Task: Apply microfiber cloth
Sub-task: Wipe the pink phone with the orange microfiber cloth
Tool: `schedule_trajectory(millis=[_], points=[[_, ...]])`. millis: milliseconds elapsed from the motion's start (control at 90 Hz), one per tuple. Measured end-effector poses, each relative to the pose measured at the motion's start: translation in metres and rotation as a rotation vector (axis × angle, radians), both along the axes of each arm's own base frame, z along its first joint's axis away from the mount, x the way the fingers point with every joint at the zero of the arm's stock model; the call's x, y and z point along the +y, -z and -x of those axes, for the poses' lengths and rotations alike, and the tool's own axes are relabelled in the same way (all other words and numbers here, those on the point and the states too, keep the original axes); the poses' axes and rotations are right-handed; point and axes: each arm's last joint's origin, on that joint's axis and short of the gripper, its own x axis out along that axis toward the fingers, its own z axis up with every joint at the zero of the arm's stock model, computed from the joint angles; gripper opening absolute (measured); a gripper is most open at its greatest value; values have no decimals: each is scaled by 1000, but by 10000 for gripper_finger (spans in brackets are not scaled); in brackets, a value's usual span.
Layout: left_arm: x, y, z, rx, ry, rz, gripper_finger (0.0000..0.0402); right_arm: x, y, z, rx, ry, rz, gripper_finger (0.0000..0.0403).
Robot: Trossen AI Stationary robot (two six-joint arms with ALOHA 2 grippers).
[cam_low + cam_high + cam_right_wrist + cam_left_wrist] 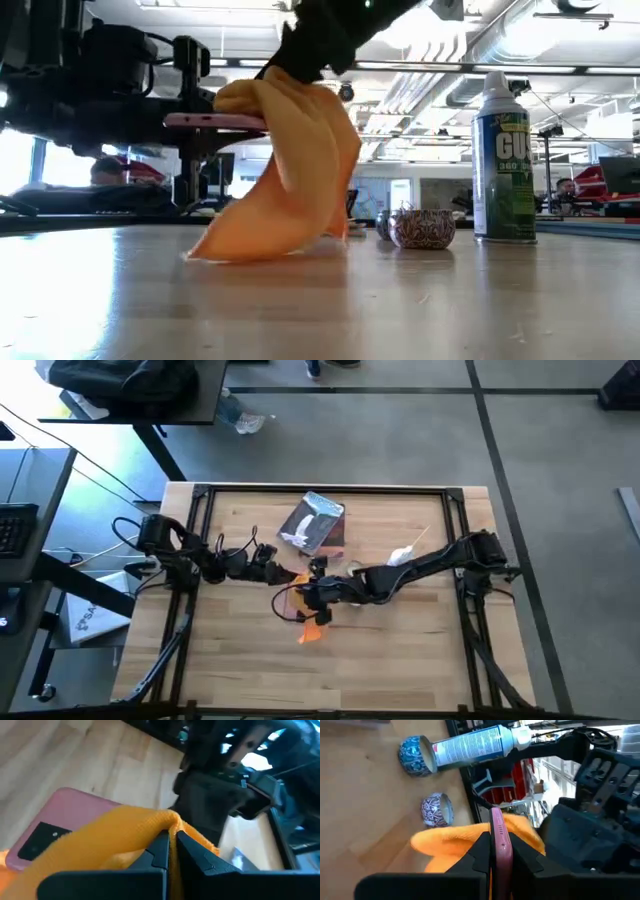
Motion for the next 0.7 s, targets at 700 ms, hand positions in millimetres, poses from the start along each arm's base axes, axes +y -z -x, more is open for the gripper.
schedule_trajectory(millis=[700], points=[[-1,0,1,-16,50,-91,17,9,32,-11,-11,131,3,0]])
